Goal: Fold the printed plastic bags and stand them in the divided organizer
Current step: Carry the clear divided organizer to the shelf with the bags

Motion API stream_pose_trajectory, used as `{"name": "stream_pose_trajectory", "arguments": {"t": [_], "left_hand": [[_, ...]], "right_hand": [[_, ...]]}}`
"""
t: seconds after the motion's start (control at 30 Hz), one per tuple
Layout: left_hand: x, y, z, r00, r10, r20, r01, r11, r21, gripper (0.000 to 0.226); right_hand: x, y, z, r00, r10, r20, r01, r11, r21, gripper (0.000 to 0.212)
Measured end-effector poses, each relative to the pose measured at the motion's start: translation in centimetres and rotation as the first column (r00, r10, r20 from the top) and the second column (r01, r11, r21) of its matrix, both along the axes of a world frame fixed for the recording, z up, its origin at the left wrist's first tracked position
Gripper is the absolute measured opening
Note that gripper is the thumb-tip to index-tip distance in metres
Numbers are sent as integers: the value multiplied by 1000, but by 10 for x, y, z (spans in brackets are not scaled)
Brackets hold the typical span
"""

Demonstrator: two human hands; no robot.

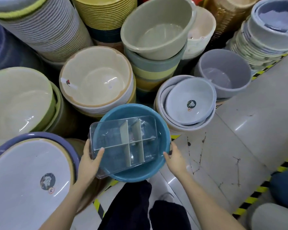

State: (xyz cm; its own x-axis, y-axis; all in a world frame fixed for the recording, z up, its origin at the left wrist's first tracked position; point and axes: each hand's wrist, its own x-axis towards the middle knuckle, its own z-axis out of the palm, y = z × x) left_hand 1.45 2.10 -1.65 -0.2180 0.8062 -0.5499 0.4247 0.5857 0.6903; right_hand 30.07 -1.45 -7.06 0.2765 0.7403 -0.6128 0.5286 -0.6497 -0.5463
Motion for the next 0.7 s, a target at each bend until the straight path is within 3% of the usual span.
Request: {"name": "stream_pose_trajectory", "arguments": {"t": [0.17,0.47,0.7], "left_hand": [[14,11,22,969,-75,-234,88,995,49,55],[30,23,65,857,-183,-482,229,973,38,75],[103,13,125,906,-235,-351,317,928,197,82]], "right_hand": [[22,-4,17,1000,-12,24,12,1000,-12,51],[105,-79,67,928,-367,64,354,922,158,44],[183,-191,91,822,-558,111,527,820,225,39]]}}
